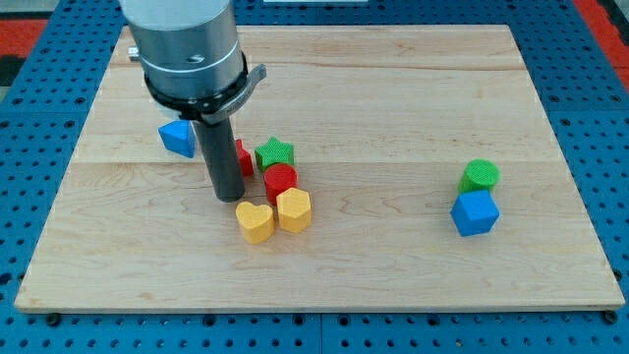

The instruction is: Move the blue triangle bottom left to the red star

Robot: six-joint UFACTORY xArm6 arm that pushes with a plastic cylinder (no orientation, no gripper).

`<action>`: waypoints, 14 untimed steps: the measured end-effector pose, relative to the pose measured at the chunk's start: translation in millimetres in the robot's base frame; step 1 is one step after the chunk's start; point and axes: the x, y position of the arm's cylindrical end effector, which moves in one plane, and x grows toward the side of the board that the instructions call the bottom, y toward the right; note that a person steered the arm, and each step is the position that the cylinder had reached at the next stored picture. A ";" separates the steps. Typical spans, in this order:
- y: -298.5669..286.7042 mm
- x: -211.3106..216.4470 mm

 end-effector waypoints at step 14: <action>-49.3 -99.2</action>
